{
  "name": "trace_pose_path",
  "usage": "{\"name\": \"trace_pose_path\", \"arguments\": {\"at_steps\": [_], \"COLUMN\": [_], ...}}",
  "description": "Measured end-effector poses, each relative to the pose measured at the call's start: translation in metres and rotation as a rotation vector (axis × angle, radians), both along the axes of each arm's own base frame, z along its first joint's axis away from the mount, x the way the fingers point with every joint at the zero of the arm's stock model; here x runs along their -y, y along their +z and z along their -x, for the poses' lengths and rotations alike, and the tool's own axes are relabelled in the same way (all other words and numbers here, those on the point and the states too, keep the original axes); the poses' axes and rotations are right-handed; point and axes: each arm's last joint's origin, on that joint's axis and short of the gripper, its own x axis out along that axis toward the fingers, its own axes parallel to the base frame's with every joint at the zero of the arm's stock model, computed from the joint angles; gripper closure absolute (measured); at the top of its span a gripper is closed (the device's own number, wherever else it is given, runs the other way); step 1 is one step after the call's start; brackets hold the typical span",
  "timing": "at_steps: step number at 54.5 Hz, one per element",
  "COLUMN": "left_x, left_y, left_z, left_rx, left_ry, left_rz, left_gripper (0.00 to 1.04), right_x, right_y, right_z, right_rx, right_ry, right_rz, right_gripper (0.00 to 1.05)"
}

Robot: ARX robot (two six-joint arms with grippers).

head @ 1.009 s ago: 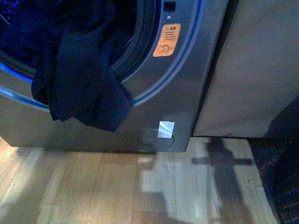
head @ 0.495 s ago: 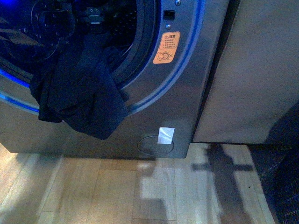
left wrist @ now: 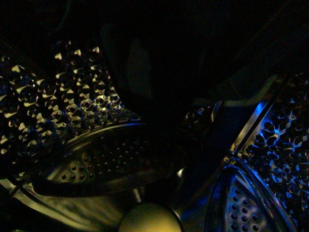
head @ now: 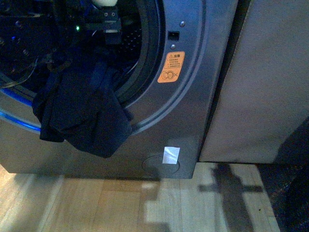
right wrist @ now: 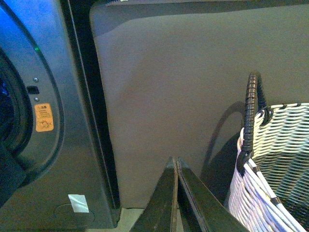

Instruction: Put clothes into washing machine

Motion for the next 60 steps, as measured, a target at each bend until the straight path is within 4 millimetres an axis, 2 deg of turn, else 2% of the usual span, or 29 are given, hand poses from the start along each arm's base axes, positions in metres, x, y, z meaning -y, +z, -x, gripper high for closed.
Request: {"name": "trace_pose_path", "arguments": {"at_steps": [11, 28, 40, 45, 50, 60], "left_x": [-0.004, -0.006, -0.018, -0.026, -0.036, -0.059], "left_y": [0.012, 0.014, 0.024, 0.029, 0.03, 0.021], "left_z": [0.049, 0.111, 0.154, 0.181, 0.198, 0.237], "left_rx": [0.032, 0.019, 0.044, 0.061, 0.148, 0.147], "left_ry": [-0.084, -0.189, -0.227, -0.243, -0.118, -0.1], "left_rz": [0.012, 0.034, 0.049, 0.058, 0.022, 0.004], "left_gripper": [0.07, 0.07, 0.07, 0.07, 0.26, 0.72], "right_x": [0.0, 0.0, 0.0, 0.0, 0.0, 0.0], "right_y": [0.0, 0.0, 0.0, 0.0, 0.0, 0.0], "right_z": [0.0, 0.0, 0.0, 0.0, 0.0, 0.0], "right_rx": [0.0, 0.0, 0.0, 0.0, 0.0, 0.0], "right_ry": [0.0, 0.0, 0.0, 0.0, 0.0, -0.002], "right_rz": [0.0, 0.0, 0.0, 0.0, 0.0, 0.0], "right_gripper": [1.02, 1.02, 1.02, 1.02, 1.02, 1.02]}}
